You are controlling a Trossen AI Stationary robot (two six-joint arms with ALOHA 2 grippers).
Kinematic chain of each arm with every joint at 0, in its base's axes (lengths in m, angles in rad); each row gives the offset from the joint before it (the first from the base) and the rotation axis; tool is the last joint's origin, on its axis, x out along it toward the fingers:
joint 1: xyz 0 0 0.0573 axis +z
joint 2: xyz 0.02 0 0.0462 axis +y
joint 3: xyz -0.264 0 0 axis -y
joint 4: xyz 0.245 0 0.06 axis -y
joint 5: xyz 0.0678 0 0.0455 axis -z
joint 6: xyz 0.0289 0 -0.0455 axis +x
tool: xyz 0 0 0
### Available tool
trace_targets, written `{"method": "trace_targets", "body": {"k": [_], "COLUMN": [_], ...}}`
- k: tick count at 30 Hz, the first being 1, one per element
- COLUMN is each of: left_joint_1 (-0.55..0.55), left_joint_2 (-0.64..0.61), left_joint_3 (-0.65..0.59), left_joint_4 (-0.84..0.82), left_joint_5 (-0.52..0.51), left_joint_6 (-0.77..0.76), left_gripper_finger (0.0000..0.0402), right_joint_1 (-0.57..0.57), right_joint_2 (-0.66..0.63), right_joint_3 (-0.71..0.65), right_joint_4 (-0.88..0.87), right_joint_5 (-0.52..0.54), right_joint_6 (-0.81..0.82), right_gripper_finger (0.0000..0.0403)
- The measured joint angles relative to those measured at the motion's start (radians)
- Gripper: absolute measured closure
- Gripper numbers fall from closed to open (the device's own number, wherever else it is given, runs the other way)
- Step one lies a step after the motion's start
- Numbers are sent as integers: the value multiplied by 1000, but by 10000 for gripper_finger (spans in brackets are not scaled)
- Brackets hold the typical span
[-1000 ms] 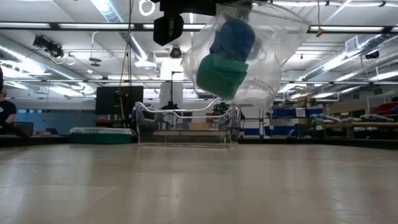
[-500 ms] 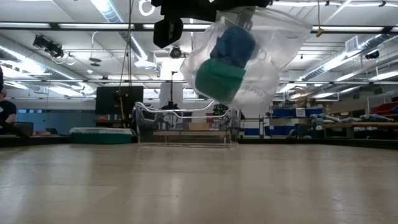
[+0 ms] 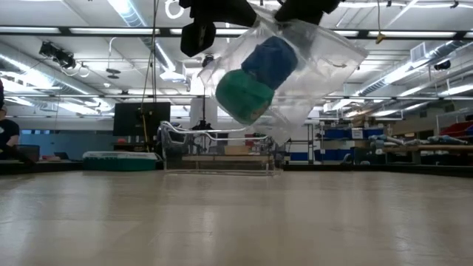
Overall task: Roll bandage
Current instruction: Close the transparent zip bag
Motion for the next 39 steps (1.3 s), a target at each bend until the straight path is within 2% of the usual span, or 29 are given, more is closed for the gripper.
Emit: {"method": "trace_targets", "body": {"k": [9, 23, 39], "left_joint_1": [0, 0, 0], "left_joint_2": [0, 0, 0], "left_joint_3": [0, 0, -1], "left_joint_4": [-7, -3, -3], "left_joint_5": [-10, -14, -18], "left_joint_6": [0, -1, -2], "left_gripper_finger": [400, 400, 400], "right_joint_1": [12, 14, 14], "right_joint_2": [-7, -7, -7], "right_joint_3": [0, 0, 0], "right_joint_4": [-103, -358, -432], "right_joint_5": [-61, -162, -205], "right_joint_6": [28, 96, 88], "right_gripper_finger": [403, 403, 402]}}
